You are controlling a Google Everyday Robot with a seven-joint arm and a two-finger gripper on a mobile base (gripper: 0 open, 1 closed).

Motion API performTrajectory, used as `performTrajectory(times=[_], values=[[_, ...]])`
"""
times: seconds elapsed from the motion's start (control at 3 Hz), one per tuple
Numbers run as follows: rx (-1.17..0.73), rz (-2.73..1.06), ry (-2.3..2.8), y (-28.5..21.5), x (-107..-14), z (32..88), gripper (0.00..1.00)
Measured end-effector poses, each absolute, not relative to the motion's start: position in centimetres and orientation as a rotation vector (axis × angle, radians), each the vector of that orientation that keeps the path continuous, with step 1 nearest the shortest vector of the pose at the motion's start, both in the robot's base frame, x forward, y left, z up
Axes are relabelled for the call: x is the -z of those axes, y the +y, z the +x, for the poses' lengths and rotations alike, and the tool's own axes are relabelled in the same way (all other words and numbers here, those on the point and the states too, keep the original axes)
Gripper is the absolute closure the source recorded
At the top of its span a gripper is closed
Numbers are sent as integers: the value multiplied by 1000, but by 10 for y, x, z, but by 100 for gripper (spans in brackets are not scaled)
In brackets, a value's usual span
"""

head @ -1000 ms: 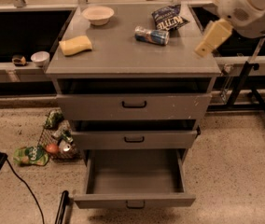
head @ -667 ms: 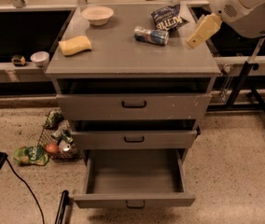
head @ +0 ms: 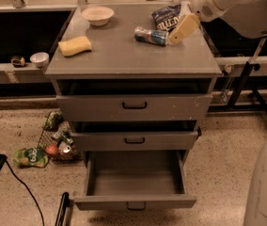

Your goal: Place redbull can into bottom drawer

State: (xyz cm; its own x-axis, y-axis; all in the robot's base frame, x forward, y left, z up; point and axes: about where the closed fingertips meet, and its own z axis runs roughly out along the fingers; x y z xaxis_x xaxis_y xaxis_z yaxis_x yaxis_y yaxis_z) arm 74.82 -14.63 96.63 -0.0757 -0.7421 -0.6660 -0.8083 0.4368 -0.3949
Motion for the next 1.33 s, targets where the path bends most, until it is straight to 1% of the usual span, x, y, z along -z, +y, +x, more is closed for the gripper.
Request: performTrajectory(times=[0.33, 0.67, 1.33], values=[[-85, -1320, 1850, -144, -959, 752, 0], [-138, -1231, 1864, -134, -927, 775, 0], [-210, -914, 1805, -137, -898, 835, 0]])
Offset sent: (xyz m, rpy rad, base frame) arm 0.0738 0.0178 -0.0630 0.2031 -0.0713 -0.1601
